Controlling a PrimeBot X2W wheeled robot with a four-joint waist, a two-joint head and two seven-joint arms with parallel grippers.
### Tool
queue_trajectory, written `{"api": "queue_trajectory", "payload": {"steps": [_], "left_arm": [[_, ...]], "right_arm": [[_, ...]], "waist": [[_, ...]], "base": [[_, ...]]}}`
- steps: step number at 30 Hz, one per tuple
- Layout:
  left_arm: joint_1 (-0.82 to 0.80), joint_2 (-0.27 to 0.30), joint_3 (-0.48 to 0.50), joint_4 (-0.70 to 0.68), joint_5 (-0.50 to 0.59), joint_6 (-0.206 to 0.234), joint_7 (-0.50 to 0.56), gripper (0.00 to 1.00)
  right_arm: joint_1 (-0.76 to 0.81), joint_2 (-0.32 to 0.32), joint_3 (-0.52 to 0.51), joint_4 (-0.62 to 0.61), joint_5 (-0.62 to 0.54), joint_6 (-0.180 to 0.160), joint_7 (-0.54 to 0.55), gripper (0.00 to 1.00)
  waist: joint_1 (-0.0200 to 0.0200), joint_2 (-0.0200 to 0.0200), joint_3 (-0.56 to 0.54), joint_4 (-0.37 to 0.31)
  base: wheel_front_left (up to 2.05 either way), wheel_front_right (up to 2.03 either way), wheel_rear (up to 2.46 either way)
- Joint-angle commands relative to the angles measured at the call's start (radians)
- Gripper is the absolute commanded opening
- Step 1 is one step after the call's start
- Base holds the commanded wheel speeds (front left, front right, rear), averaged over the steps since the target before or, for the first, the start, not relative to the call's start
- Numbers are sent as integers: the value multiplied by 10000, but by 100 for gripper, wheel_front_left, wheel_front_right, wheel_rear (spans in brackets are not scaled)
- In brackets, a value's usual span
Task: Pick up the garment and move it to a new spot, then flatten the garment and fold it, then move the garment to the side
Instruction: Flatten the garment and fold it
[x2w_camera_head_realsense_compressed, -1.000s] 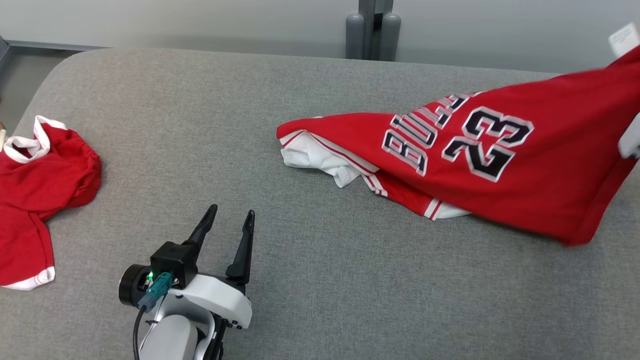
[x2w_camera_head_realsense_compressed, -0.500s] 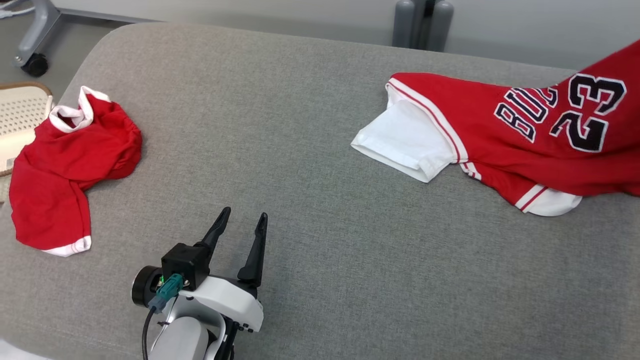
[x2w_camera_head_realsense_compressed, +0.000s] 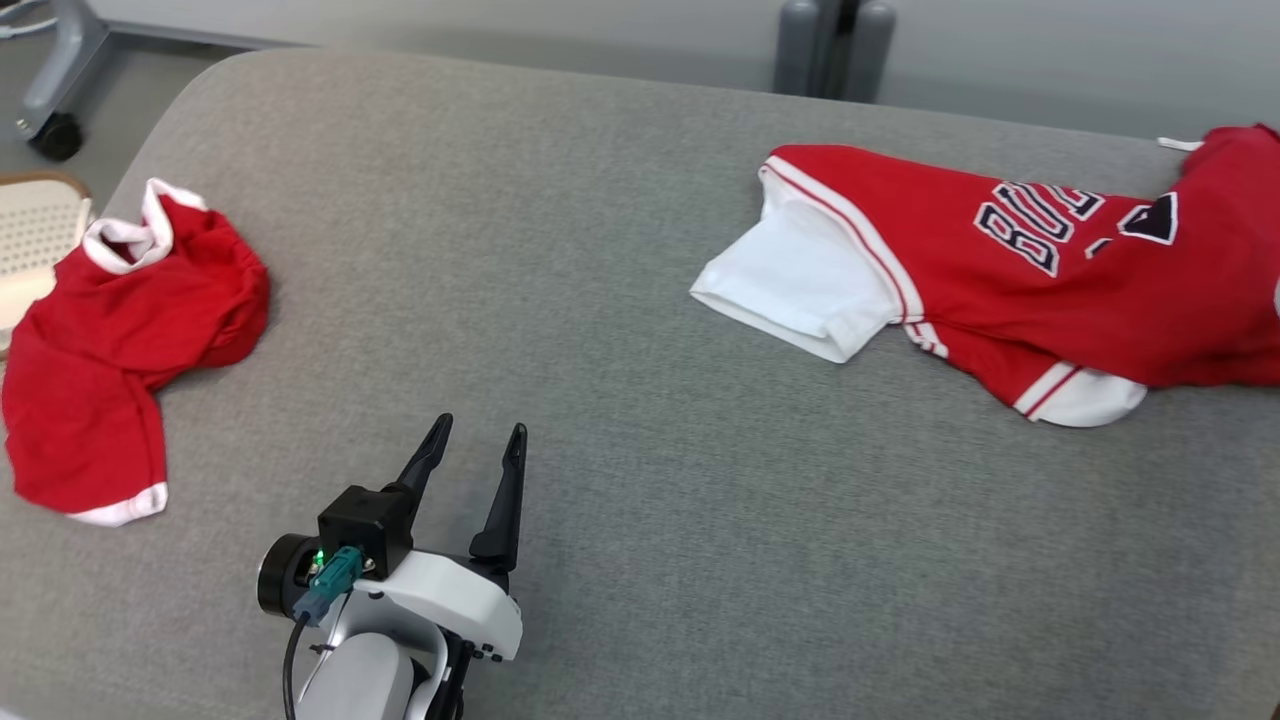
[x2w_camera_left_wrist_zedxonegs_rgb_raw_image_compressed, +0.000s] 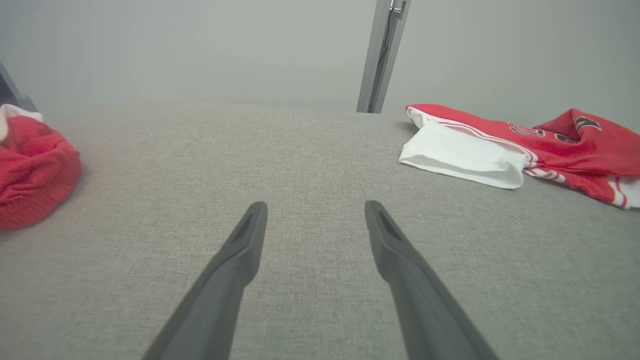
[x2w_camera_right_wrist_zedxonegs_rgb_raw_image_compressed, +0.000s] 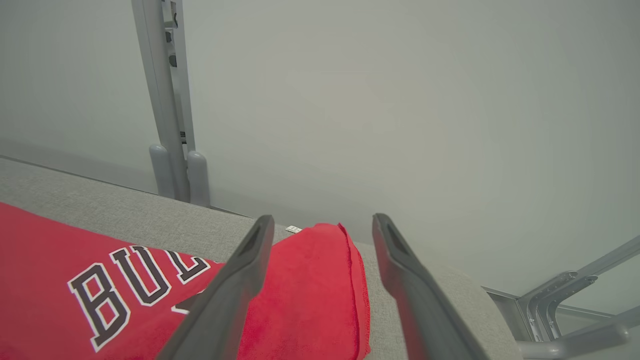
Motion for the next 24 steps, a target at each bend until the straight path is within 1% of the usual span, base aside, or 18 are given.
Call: {"api": "queue_trajectory", "payload": {"steps": [1,6,11,13,16,20,24], "left_arm": [[-117,35,75,31,110,-50,-25,100],[-95,35,284,50,291,-93,-25,100],[98,39,563,-56,386,-61,-25,100],[188,33,696,-149,357,-33,-25,100],[247,35,925,-339,282,0,-25,100],[457,36,1188,-562,161,79,-25,100],[532,32,1397,-691,110,127,-25,100]], "right_arm": [[175,27,-12,5,-94,-2,-95,100],[414,554,35,14,75,-2,-518,100],[914,1084,88,-489,710,-2,-811,100],[1263,1349,178,-1185,1164,0,-825,100],[2427,1647,418,-2516,2068,-2,-806,100],[3922,1791,818,-4107,3029,0,-813,100],[5461,1996,915,-5706,3732,0,-811,100]], "waist": [[0,0,-205,-315],[0,0,-630,-944],[0,0,-1042,-1619],[0,0,-1167,-1883],[0,0,-1336,-2262],[0,0,-1487,-2696],[0,0,-1571,-3076]], "base": [[0,0,0],[0,0,0],[0,0,0],[0,0,0],[0,0,0],[0,0,0],[0,0,0]]}}
